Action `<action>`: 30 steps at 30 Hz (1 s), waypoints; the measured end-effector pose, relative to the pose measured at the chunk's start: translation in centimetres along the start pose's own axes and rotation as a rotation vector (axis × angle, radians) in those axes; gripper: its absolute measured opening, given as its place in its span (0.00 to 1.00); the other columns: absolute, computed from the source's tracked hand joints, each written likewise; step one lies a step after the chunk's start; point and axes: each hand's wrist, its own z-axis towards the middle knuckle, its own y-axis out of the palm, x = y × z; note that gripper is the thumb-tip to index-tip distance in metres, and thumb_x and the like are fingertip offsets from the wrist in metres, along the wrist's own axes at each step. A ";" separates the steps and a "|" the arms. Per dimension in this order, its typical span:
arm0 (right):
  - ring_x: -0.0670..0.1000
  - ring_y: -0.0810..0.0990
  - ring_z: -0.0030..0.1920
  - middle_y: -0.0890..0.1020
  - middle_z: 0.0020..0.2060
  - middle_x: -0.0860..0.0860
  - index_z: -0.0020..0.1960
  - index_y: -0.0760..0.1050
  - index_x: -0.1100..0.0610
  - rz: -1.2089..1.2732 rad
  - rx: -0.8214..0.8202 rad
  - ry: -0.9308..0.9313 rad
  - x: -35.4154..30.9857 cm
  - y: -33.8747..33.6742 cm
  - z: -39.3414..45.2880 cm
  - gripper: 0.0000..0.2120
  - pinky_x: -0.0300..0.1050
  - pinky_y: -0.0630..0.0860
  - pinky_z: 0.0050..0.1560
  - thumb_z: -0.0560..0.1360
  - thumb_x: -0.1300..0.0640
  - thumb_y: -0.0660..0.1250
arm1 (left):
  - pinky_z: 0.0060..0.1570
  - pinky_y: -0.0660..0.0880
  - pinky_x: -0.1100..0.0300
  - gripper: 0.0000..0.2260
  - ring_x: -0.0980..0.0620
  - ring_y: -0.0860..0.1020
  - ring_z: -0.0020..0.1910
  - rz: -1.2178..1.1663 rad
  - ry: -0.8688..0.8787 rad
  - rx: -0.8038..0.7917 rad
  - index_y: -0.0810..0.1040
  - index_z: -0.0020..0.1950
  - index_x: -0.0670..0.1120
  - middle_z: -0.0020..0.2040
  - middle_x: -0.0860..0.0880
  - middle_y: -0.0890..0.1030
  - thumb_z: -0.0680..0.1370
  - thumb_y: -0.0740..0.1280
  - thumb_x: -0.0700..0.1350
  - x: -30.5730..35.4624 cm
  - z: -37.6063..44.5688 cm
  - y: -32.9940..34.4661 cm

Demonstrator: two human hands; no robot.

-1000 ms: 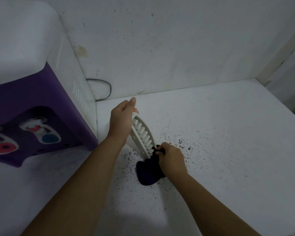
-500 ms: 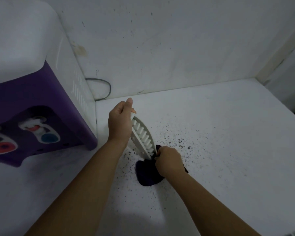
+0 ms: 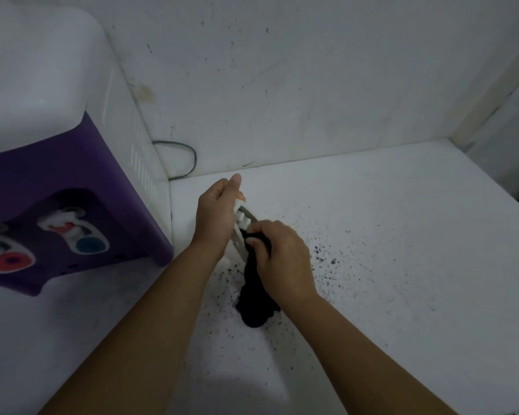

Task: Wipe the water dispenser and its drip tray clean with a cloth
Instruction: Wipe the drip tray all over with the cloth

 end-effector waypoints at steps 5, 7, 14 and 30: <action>0.51 0.76 0.41 0.81 0.39 0.50 0.47 0.79 0.55 -0.028 -0.004 -0.041 0.0 0.4 -0.5 0.04 0.45 0.74 0.41 0.75 0.62 0.67 | 0.31 0.67 0.77 0.16 0.66 0.71 0.27 0.023 0.015 0.029 0.72 0.36 0.42 0.33 0.53 0.74 0.80 0.61 0.51 -0.2 -0.1 -0.7; 0.51 0.76 0.41 0.80 0.39 0.50 0.48 0.79 0.55 -0.003 0.056 -0.106 -1.3 0.1 0.7 0.05 0.44 0.73 0.41 0.75 0.61 0.66 | 0.34 0.69 0.71 0.16 0.62 0.71 0.29 0.017 0.006 0.009 0.72 0.36 0.43 0.32 0.53 0.74 0.80 0.61 0.51 -0.1 -0.2 -0.7; 0.51 0.78 0.38 0.81 0.37 0.51 0.47 0.79 0.55 -0.004 0.046 -0.067 1.1 0.7 -1.4 0.05 0.50 0.77 0.37 0.74 0.61 0.65 | 0.31 0.67 0.75 0.17 0.66 0.70 0.26 0.051 0.012 0.013 0.72 0.38 0.41 0.32 0.53 0.74 0.80 0.61 0.51 0.1 -0.1 -0.6; 0.51 0.78 0.39 0.80 0.37 0.50 0.47 0.79 0.56 0.068 0.099 -0.112 -0.9 0.4 0.8 0.04 0.45 0.75 0.39 0.74 0.62 0.66 | 0.30 0.66 0.80 0.19 0.70 0.73 0.28 0.100 -0.016 -0.024 0.74 0.37 0.43 0.36 0.52 0.76 0.82 0.56 0.53 0.3 0.2 -0.8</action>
